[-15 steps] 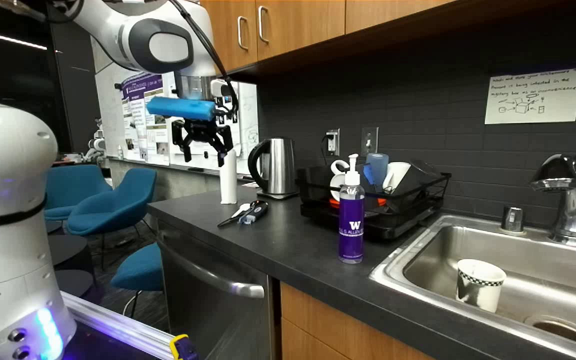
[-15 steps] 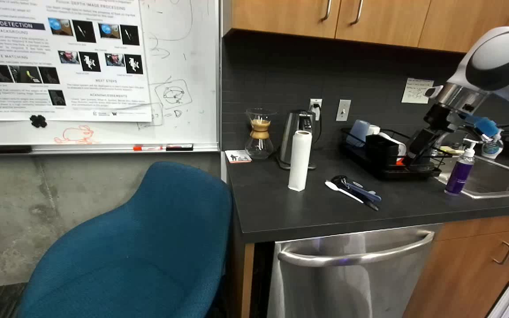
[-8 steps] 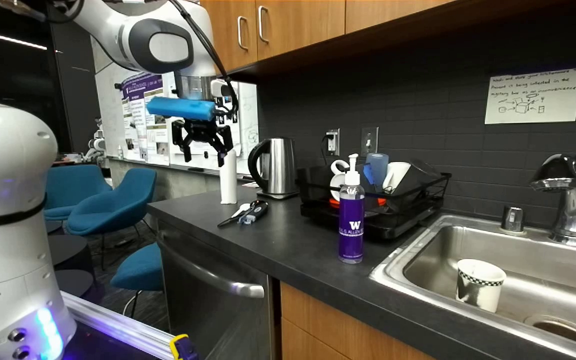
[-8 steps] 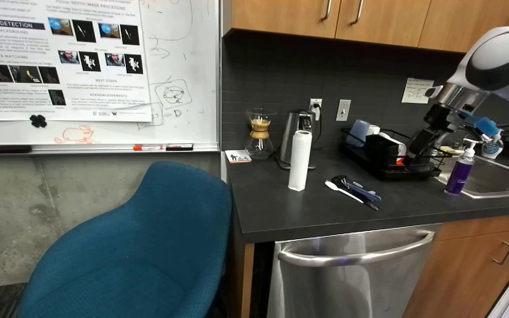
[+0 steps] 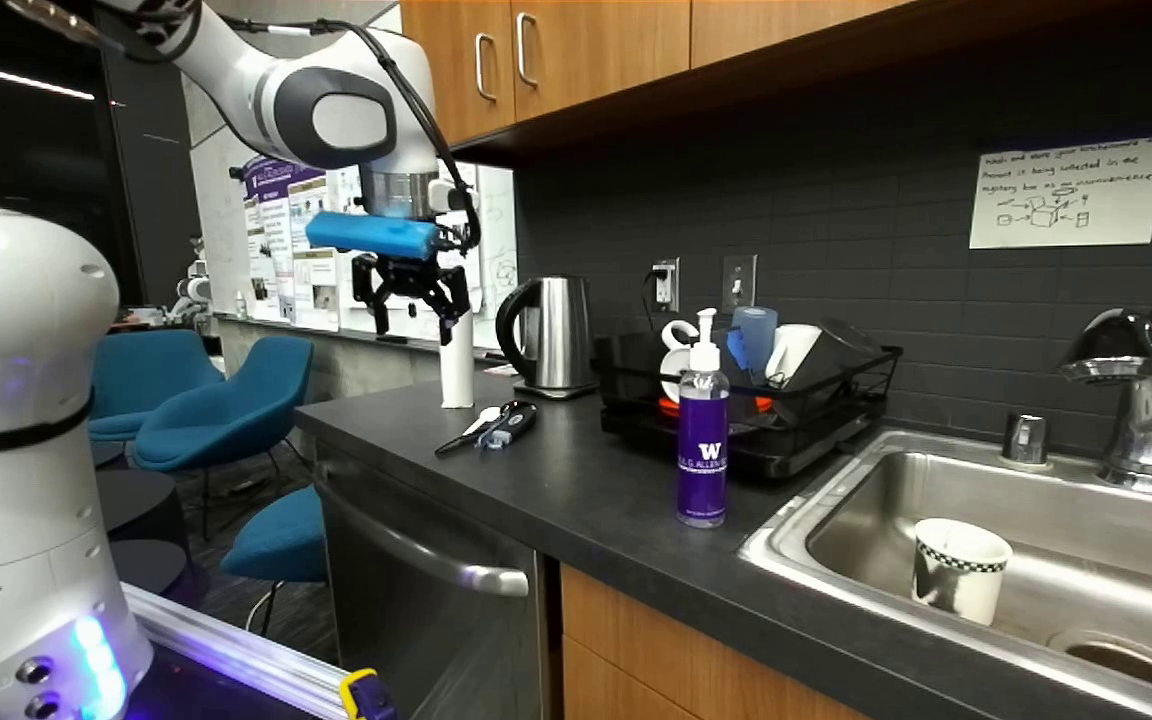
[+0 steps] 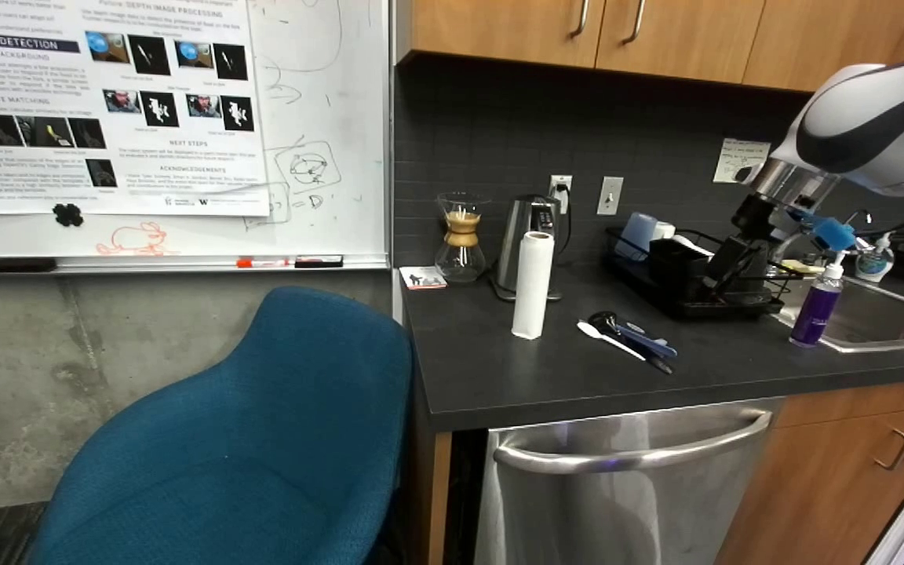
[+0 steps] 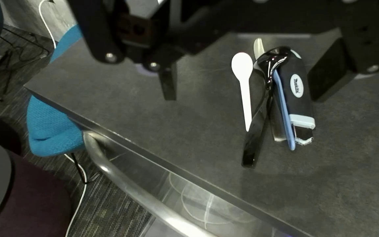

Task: Pick up the black spoon and put it on the dish rack

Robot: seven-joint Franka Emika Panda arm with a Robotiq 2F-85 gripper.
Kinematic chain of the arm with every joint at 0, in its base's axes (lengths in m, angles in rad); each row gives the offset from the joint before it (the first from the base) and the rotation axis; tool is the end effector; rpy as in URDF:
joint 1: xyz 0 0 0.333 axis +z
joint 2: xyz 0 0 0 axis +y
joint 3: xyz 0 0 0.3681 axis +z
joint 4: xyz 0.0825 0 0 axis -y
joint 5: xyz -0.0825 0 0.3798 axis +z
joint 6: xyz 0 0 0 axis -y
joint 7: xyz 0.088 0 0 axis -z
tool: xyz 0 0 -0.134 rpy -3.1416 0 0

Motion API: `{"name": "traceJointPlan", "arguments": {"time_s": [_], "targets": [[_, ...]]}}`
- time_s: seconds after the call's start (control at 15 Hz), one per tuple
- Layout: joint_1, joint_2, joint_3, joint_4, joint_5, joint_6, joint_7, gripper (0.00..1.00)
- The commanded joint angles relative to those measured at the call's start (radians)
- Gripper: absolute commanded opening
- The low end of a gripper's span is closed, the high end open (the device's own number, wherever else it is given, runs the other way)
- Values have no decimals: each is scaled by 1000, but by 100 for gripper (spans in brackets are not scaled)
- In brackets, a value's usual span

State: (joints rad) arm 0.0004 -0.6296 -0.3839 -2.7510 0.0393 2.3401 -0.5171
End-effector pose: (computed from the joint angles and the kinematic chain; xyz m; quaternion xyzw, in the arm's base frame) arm 0.3128 -0.1224 0.4251 -0.9850 -0.0773 -0.1327 0.0788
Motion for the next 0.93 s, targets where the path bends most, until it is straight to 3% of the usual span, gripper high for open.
{"name": "traceJointPlan", "arguments": {"time_s": [0.0,0.27,0.87], "targets": [[20,115,16,51,64,43,21,100],[22,189,10,69,156,45,26,100],[26,308,-21,69,422,65,-146,100]]}}
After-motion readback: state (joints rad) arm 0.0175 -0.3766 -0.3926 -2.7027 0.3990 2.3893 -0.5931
